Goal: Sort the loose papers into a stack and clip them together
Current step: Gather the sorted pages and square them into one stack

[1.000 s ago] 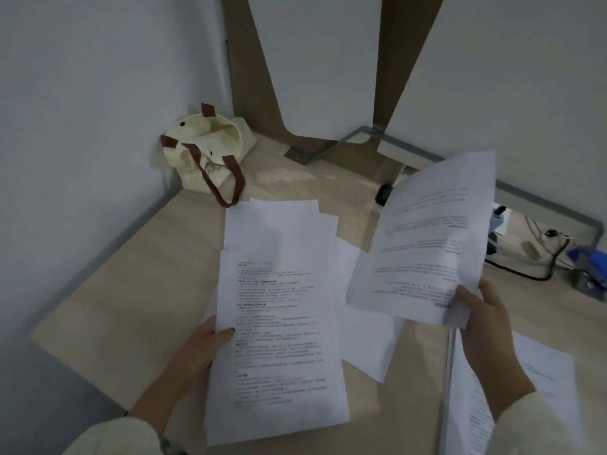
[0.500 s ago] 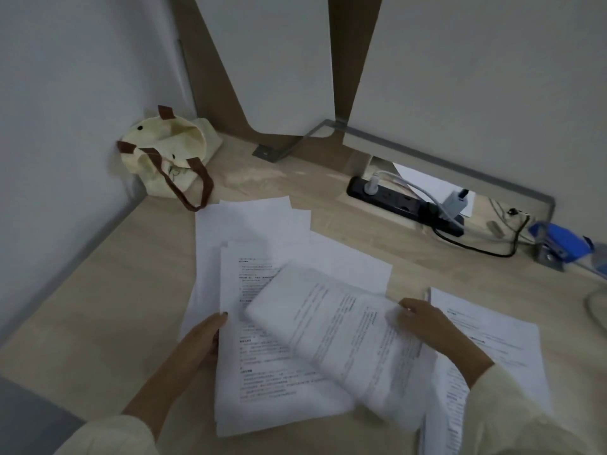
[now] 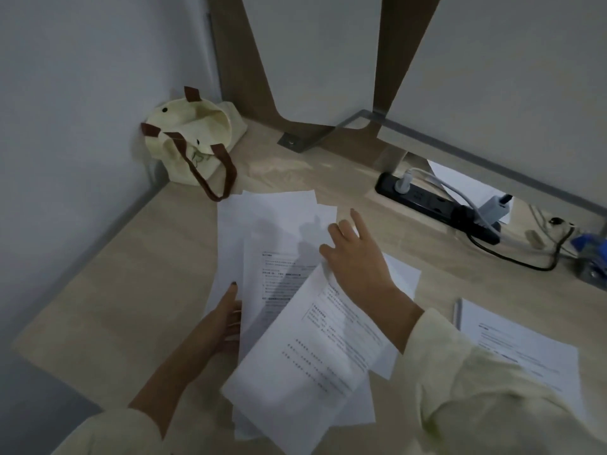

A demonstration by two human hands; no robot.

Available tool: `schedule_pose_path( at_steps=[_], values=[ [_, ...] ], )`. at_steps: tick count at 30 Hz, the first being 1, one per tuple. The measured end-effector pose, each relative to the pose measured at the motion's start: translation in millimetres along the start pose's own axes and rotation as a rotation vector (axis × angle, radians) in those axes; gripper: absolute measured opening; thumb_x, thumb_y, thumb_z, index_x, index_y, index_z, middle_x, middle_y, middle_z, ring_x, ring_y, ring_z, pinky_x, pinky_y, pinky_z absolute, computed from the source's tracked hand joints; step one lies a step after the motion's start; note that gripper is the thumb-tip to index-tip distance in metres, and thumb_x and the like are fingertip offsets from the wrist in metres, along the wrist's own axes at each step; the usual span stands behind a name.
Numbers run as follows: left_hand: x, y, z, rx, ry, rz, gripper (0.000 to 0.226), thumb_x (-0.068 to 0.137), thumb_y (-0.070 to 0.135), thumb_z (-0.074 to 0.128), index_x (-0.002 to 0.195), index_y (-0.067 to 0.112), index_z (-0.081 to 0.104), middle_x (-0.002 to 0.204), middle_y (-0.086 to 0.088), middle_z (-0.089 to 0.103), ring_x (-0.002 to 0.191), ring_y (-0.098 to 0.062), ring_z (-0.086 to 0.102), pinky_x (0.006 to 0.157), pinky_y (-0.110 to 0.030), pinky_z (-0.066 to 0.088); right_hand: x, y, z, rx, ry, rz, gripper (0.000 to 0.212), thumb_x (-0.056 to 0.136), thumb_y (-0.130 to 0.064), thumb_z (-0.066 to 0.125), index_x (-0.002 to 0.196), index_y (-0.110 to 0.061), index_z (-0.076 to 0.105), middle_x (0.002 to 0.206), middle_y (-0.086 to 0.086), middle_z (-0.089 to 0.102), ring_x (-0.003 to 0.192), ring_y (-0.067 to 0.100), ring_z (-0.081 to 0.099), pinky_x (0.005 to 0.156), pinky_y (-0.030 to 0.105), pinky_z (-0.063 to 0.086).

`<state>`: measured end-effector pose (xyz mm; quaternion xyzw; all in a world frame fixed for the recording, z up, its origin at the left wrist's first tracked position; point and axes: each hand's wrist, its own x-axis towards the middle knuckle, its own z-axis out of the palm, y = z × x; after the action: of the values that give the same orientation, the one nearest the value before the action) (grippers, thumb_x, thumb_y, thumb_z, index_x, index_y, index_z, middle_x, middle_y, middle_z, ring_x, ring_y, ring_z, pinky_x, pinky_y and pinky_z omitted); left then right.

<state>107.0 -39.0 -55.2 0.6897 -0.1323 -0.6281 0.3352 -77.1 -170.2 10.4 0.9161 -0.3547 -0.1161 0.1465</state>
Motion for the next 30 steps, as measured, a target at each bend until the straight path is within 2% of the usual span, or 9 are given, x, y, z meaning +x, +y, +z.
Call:
schedule_pose_path(
  at_steps=[5,10,14,18,21,23,26,28,30],
  values=[
    [1.7,1.1,-2.3,0.035,-0.087,0.028,0.075,0.040,0.079,0.067,0.093,0.025,0.068,0.072,0.012,0.074,0.062,-0.007,0.067,0.055,-0.022,0.048,30.5,-40.3,3.7,0.060,0.139,-0.115,0.021,0.050,-0.021,0.083,0.068,-0.019,0.072,0.089,0.008,0.068,0.092,0.027,0.063,0.101,0.047,0.044],
    [5.5,-5.3,1.0,0.138,-0.095,0.103,0.038,0.077,0.044,0.067,0.110,0.027,0.059,0.099,0.014,0.069,0.081,0.000,0.068,0.063,-0.018,0.050,40.5,-68.2,20.0,0.454,0.225,-0.061,0.059,0.060,-0.010,0.077,0.117,-0.015,0.061,0.120,0.015,0.062,0.111,0.029,0.059,0.103,0.043,0.040],
    [12.9,-5.5,6.4,0.088,-0.046,0.055,0.015,0.090,0.040,0.050,0.098,0.031,0.059,0.097,0.010,0.065,0.089,-0.011,0.063,0.073,-0.027,0.051,12.3,-47.1,31.2,1.088,0.088,0.356,0.048,0.087,-0.009,0.053,0.134,-0.015,0.043,0.134,0.010,0.043,0.123,0.023,0.041,0.102,0.023,0.030],
    [23.7,-11.2,8.4,0.109,-0.013,0.088,0.025,0.089,0.042,0.050,0.110,0.028,0.056,0.111,0.005,0.065,0.099,-0.013,0.062,0.090,-0.033,0.048,-34.7,-8.5,69.5,1.268,-0.057,0.957,0.042,0.088,-0.012,0.051,0.130,-0.010,0.045,0.133,0.016,0.042,0.119,0.029,0.045,0.097,0.030,0.037],
    [23.6,-15.1,15.3,0.144,-0.026,0.154,0.036,0.087,0.029,0.058,0.122,0.025,0.050,0.119,0.006,0.061,0.106,-0.011,0.059,0.087,-0.026,0.047,-60.1,-3.5,88.8,1.358,-0.228,1.209,0.045,0.087,-0.012,0.051,0.131,-0.007,0.044,0.130,0.017,0.044,0.113,0.033,0.050,0.089,0.035,0.044],
    [20.3,-14.9,24.8,0.149,-0.067,0.181,0.041,0.087,0.021,0.060,0.126,0.019,0.049,0.120,0.004,0.062,0.105,-0.010,0.061,0.079,-0.019,0.049,-64.8,-8.1,93.4,1.549,-0.268,1.248,0.037,0.085,-0.008,0.051,0.121,-0.011,0.051,0.114,0.013,0.051,0.098,0.031,0.055,0.076,0.032,0.044],
    [14.7,-13.5,38.4,0.160,-0.098,0.217,0.040,0.088,0.009,0.056,0.126,0.018,0.048,0.117,0.004,0.062,0.107,-0.014,0.061,0.077,-0.019,0.051,-66.7,-11.8,89.1,1.668,-0.253,1.132,0.024,0.081,0.000,0.046,0.070,-0.021,0.048,0.068,0.004,0.041,0.060,0.020,0.041,0.056,0.027,0.035],
    [9.0,-8.5,43.4,0.160,-0.091,0.248,0.042,0.088,0.005,0.054,0.128,0.016,0.046,0.117,0.002,0.061,0.105,-0.013,0.061,0.076,-0.019,0.051,-71.8,-10.1,81.6,1.722,-0.233,1.118,0.018,0.084,0.000,0.049,0.083,-0.015,0.057,0.074,0.005,0.051,0.067,0.021,0.048,0.062,0.028,0.043],
    [0.1,1.0,45.9,0.166,-0.091,0.307,0.042,0.088,0.002,0.054,0.127,0.014,0.048,0.115,0.001,0.063,0.100,-0.010,0.062,0.071,-0.018,0.054,-83.3,-6.9,68.9,1.827,-0.239,1.077,0.011,0.087,-0.003,0.052,0.090,-0.006,0.063,0.079,0.004,0.061,0.069,0.016,0.058,0.060,0.016,0.049]
  ],
)
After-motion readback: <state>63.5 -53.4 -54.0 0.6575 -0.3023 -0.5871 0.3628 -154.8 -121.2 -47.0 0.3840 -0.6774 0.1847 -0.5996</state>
